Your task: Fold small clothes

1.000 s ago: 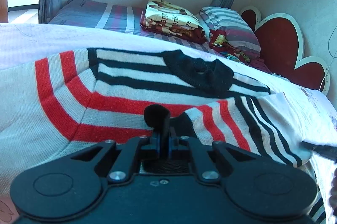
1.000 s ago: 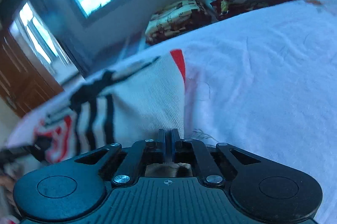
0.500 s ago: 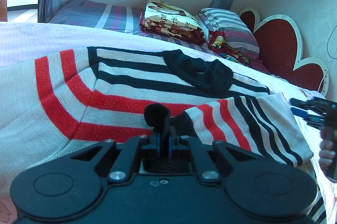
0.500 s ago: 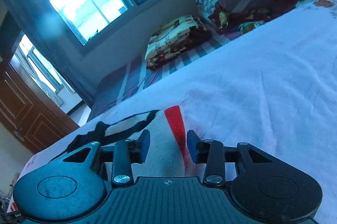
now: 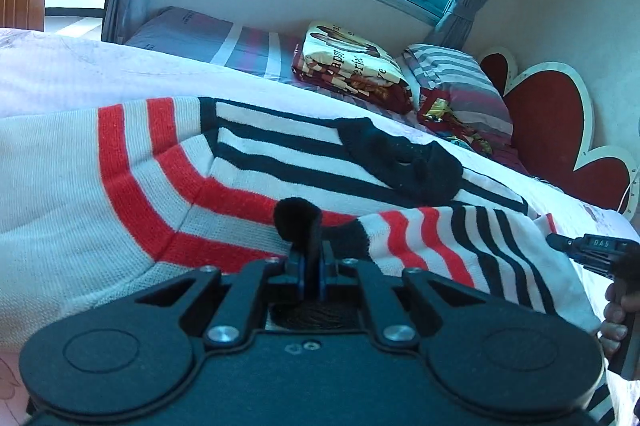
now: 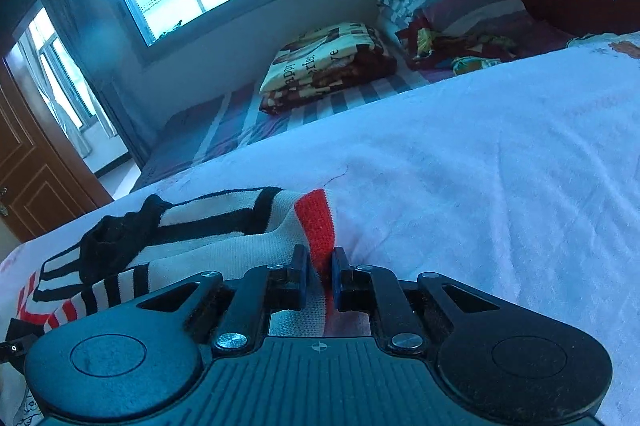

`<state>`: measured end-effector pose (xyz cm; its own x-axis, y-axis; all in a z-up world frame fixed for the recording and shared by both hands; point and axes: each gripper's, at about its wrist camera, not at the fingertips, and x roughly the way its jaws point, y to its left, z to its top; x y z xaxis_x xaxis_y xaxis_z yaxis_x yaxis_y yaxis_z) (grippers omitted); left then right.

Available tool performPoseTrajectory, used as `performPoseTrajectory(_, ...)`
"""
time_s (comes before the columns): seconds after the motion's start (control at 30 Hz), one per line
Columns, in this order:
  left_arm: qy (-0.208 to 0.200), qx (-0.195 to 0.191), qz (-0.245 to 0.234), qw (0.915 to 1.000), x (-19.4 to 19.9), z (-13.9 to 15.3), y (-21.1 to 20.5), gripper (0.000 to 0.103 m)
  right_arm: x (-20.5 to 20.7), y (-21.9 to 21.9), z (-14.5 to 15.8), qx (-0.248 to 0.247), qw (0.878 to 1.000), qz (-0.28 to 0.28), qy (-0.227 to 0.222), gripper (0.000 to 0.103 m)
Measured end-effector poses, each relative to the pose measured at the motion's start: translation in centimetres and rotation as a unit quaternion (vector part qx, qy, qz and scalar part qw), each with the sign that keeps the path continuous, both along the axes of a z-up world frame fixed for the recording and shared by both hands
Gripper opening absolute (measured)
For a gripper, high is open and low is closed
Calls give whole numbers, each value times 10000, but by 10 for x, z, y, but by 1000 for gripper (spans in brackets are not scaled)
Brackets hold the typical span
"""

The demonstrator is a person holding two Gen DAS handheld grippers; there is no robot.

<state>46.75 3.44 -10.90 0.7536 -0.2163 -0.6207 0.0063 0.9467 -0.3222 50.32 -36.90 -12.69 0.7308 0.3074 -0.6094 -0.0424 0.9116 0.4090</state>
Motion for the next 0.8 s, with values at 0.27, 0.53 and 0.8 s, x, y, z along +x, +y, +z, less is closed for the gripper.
performPoseTrajectory(0.27, 1, 84, -70, 9999, -5, -4, 0, 6, 1, -2, 1, 48, 10000, -32, 52, 11)
performPoseTrajectory(0.53, -14, 232, -48, 9997, -5, 4, 5, 38, -17, 2, 20, -291, 9987, -312, -261, 11)
performPoseTrajectory(0.8, -728, 781, -462, 9932, 2, 48, -52, 62, -9, 57, 35, -156, 9944, 974, -373, 11)
